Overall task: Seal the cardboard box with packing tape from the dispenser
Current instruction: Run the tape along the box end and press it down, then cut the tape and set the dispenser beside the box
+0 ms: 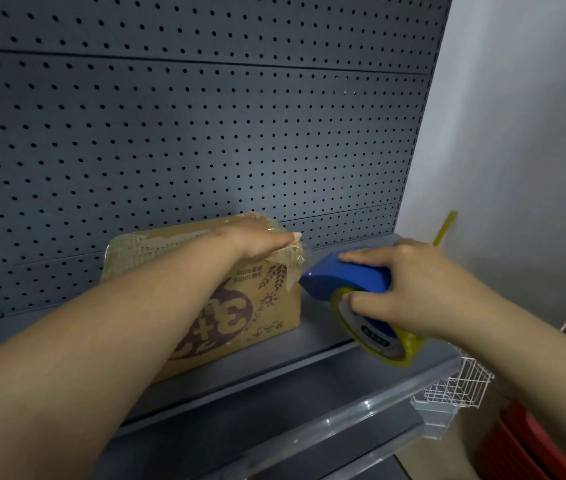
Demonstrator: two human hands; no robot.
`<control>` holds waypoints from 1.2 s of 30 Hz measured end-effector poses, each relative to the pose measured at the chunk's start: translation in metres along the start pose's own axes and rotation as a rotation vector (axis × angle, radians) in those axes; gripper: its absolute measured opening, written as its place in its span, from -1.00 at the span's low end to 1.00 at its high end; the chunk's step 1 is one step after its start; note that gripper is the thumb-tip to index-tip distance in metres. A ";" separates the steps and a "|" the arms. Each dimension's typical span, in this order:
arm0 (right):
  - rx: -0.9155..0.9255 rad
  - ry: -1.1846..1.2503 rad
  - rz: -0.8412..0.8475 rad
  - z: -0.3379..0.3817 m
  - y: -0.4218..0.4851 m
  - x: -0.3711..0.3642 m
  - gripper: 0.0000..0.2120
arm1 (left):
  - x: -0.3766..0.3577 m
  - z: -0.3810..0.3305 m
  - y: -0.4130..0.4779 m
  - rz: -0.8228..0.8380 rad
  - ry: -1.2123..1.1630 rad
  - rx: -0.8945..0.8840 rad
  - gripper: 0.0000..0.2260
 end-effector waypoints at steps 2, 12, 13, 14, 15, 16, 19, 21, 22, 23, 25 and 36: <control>-0.031 -0.043 0.002 -0.001 0.011 -0.004 -0.51 | 0.000 -0.002 -0.003 -0.005 0.024 -0.012 -0.06; -0.141 -0.197 0.060 -0.046 0.016 -0.015 -0.56 | 0.002 -0.001 -0.005 0.032 -0.009 0.002 -0.05; -0.170 -0.166 0.002 -0.051 0.021 -0.010 -0.49 | 0.002 -0.002 -0.006 0.039 -0.001 0.004 -0.06; -0.185 -0.146 -0.053 -0.058 0.028 -0.006 -0.45 | 0.003 -0.002 -0.009 0.045 0.006 0.003 -0.07; -0.194 -0.132 -0.093 -0.065 0.035 -0.006 -0.41 | 0.004 -0.002 -0.011 0.049 0.010 -0.002 -0.09; -0.201 -0.123 -0.113 -0.071 0.043 -0.009 -0.39 | 0.005 -0.002 -0.014 0.054 0.000 -0.013 -0.13; -0.242 -0.080 -0.116 -0.090 0.063 -0.031 -0.35 | 0.015 -0.002 -0.025 0.109 -0.191 -0.061 -0.30; -0.262 -0.047 -0.125 -0.100 0.076 -0.052 -0.36 | 0.022 0.001 -0.027 0.130 -0.421 -0.052 -0.34; -0.265 -0.050 -0.115 -0.103 0.083 -0.063 -0.39 | 0.026 0.004 -0.028 0.108 -0.511 -0.047 -0.35; -0.259 -0.070 -0.099 -0.105 0.089 -0.073 -0.42 | 0.030 0.008 -0.030 0.076 -0.573 -0.057 -0.39; -0.233 -0.146 -0.082 -0.105 0.098 -0.090 -0.48 | 0.036 0.018 -0.036 0.018 -0.626 -0.100 -0.49; -0.130 -0.353 0.139 -0.106 0.104 -0.162 -0.52 | 0.035 0.109 -0.077 -0.267 -0.430 0.002 -0.57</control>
Point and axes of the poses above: each hand's wrist, its own y-axis towards the middle knuckle, its own x-axis out of the back of the hand, z = x × y, the point moved 2 cm from there along y, towards the middle knuckle, and after that the axes turned 13 degrees about x, right-handed, at the moved point
